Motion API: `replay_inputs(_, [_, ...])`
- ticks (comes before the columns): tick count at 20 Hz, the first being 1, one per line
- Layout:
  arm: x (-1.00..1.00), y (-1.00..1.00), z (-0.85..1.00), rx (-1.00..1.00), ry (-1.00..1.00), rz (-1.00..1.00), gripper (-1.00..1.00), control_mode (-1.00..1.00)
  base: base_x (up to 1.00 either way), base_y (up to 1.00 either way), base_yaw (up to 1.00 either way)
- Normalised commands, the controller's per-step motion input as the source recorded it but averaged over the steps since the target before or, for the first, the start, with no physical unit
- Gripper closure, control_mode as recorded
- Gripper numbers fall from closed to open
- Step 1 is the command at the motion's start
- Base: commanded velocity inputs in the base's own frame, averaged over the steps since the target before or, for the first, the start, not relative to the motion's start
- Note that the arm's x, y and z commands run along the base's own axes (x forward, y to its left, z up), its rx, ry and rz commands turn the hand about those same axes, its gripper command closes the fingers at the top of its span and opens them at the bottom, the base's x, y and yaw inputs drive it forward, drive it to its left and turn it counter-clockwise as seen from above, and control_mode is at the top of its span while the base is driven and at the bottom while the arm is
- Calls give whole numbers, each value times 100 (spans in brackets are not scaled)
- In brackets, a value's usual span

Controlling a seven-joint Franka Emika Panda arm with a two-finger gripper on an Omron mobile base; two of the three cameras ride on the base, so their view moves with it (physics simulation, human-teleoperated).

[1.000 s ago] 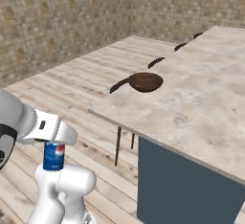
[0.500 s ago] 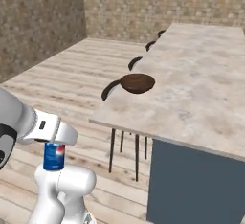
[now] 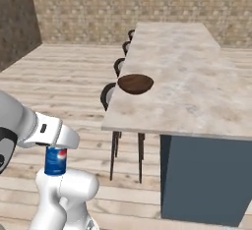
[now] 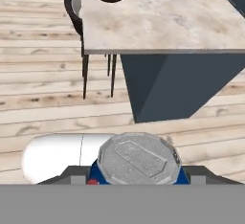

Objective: Open the fridge, grab two sodas, and place both sodas inside the bowl with ice on the dining counter.

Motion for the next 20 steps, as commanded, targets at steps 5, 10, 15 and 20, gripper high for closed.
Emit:
replay_inputs(5, [0,0,0,0,0,0,100,100,21,74,-46])
replay_inputs(10, [0,0,0,0,0,0,100,100,21,75,-45])
replay_inputs(15, [0,0,0,0,0,0,100,100,21,77,-45])
replay_inputs(20, [0,0,0,0,0,0,100,100,38,85,-42])
